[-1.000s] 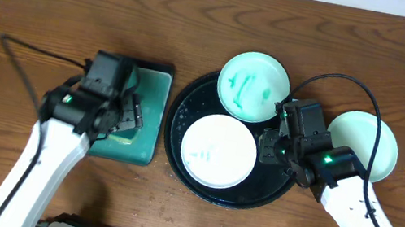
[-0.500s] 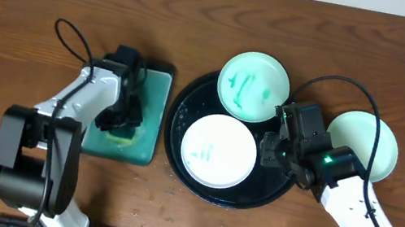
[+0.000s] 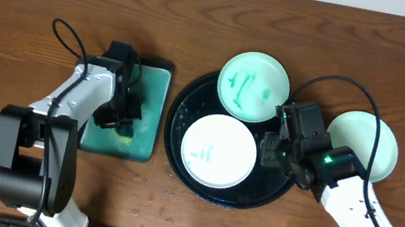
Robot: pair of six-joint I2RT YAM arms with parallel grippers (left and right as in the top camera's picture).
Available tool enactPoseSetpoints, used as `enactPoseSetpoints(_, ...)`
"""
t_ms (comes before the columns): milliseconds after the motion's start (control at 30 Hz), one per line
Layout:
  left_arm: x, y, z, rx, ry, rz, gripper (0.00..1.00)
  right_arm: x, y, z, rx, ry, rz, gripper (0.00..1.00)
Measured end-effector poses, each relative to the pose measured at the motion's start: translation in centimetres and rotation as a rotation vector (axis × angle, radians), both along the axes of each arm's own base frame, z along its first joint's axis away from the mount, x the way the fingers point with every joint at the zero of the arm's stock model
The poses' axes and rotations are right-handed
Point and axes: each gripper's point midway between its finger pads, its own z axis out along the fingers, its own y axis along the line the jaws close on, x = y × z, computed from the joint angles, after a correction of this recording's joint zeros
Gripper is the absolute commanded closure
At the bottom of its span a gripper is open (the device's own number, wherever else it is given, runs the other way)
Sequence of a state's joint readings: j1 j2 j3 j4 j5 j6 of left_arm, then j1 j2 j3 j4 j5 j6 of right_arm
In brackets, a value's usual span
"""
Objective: Clean dirty plates on tray and stack at the side
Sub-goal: 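Dip the sponge in the water tray with the left gripper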
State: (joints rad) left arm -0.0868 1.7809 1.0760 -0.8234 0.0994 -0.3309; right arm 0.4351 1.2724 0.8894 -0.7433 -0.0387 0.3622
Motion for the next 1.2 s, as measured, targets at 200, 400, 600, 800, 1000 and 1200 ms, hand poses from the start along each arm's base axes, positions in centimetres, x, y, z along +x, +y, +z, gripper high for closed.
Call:
enactPoseSetpoints(200, -0.6, 0.1, 3.7, -0.006, -0.067, -0.012, 0.93, 0.4, -0.7, -0.3, -0.035, -0.007, -0.035, 0.6)
enactPoseSetpoints(400, -0.8, 0.1, 9.9, -0.021, -0.26, -0.014, 0.93, 1.6, -0.7, -3.4, -0.072, 0.052, -0.079, 0.55)
enactPoseSetpoints(600, -2.0, 0.2, 12.6, -0.028, -0.334, -0.015, 0.93, 2.1, 0.9, -7.0, -0.037, 0.137, -0.045, 0.53)
enactPoseSetpoints(800, -2.3, -0.6, 12.9, -0.073, -0.331, -0.021, 0.93, 1.3, 1.0, -9.6, -0.037, 0.23, -0.038, 0.7)
enactPoseSetpoints(1000, -2.3, -1.6, 13.0, -0.112, -0.332, -0.039, 0.93, 0.9, 1.7, -10.4, -0.014, 0.267, -0.019, 0.99)
enactPoseSetpoints(1200, -2.0, -5.6, 13.4, -0.154, -0.376, -0.146, 0.93, 0.8, 2.1, -10.5, 0.001, 0.274, -0.013, 0.99)
